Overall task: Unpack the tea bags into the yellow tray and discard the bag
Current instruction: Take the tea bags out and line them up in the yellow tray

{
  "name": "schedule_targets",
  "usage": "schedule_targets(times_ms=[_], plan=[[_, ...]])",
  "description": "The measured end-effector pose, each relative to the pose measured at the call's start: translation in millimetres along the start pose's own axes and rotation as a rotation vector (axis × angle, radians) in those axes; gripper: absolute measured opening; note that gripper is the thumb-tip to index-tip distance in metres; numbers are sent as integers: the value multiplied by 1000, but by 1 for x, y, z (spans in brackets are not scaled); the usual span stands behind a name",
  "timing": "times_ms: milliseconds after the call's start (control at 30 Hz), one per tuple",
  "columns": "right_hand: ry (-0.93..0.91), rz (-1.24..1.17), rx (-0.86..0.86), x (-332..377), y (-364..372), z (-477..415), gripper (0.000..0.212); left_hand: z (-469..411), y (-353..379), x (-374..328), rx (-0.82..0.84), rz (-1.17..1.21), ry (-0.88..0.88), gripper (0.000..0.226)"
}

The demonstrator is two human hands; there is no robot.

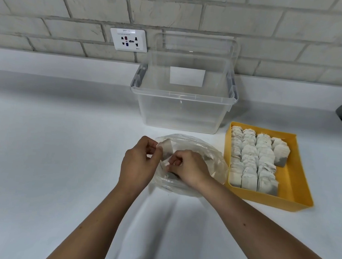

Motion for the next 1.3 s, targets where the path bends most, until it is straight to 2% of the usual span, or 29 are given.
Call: schedule_targets(times_ms=[133, 267, 467, 600, 667, 867, 967, 1067, 1167, 1267, 1300], plan=[[-50, 40, -80, 3, -24, 7, 11, -1, -4, 1, -13, -31, -23, 11], [-72, -50, -113, -3, -58, 21, 12, -4, -5, 5, 4, -12, -48, 10], [-82, -304, 99, -3, -82, 31, 9, -9, -1, 3, 38, 178, -79, 5], [-142, -248, 315, 13, -87, 36, 9, -11, 5, 1, 86, 272, -71, 4], [-153, -193, 352, 23, -86, 36, 10, -9, 7, -3, 119, 335, -89, 6], [-91, -216, 115, 34, -84, 26, 10, -4, 11, -9, 150, 482, -170, 16], [-65, -258, 59, 33, -81, 22, 13, -3, 10, -9, 148, 564, -200, 19], [-64, -273, 29, 31, -74, 18, 12, -4, 10, -7, 170, 513, -171, 15], [-40, -282, 21, 22, -64, 15, 8, -8, 7, 4, 71, 421, -173, 10], [-63, -6, 51, 6, -43, 13, 4, -11, 1, 12, -1, 337, -162, 6], [-67, 125, 77, 1, -34, 13, 11, -12, 0, 14, -7, 319, -159, 6]])
Point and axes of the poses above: each hand's wrist, its own z-axis away from the middle knuckle, its own y-axis out of the palm, x = y × z, the point moved 5 cm from there along -z, towards the middle knuckle, and after that the axes turned 10 degrees about y, right-handed, at the moved point
